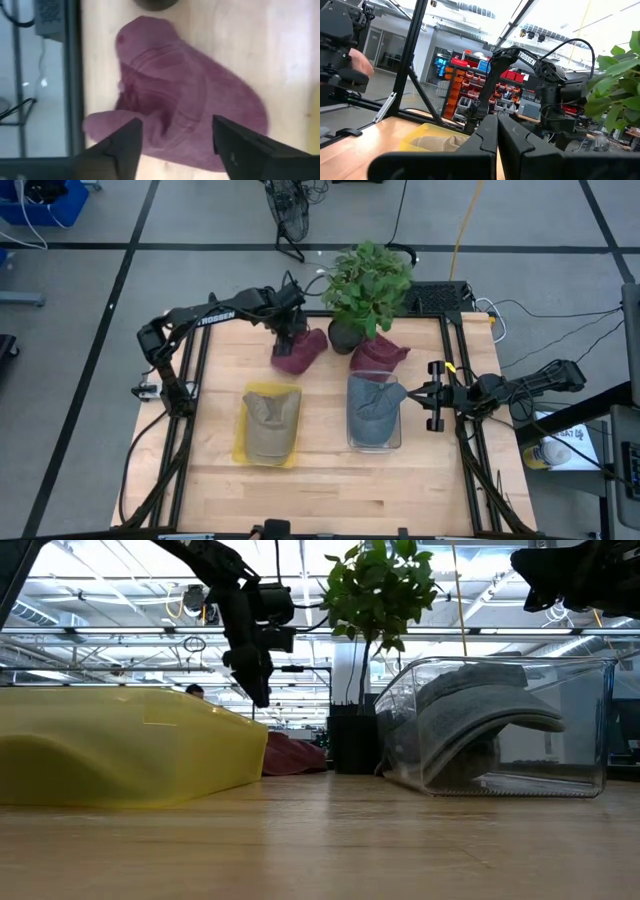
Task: Pick & Place hat
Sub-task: Put the left red cap into the yellow bin
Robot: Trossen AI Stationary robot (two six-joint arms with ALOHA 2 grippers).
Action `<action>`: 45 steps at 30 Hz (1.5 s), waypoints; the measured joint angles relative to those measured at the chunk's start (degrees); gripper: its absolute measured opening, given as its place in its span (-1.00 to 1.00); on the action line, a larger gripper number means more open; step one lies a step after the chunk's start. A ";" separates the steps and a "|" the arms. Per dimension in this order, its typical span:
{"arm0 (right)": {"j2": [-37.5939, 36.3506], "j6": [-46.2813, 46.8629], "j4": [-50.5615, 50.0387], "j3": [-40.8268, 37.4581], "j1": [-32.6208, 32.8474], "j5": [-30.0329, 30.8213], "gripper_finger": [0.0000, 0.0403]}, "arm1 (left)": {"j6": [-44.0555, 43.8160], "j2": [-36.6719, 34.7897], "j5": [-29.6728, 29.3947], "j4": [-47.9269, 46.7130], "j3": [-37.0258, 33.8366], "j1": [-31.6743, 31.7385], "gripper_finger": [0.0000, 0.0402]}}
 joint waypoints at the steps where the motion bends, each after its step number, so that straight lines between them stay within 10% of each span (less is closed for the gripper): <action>1: 0.00 -0.22 0.00 0.00 0.00 0.00 -1.00 | -0.21 0.01 0.85 -0.08 0.00 0.00 0.25; 14: 0.00 -1.29 0.00 0.00 0.00 -0.02 -1.00 | 11.27 -0.01 1.61 -3.88 0.00 -0.31 0.46; 27: 0.00 -1.03 -0.19 0.00 0.00 -0.02 -1.00 | -11.17 0.22 1.67 -0.77 -0.02 -0.08 0.46; 45: -0.02 -1.25 -0.18 0.00 0.00 -0.02 -1.00 | -4.38 8.83 -1.57 2.08 -0.09 -1.43 0.46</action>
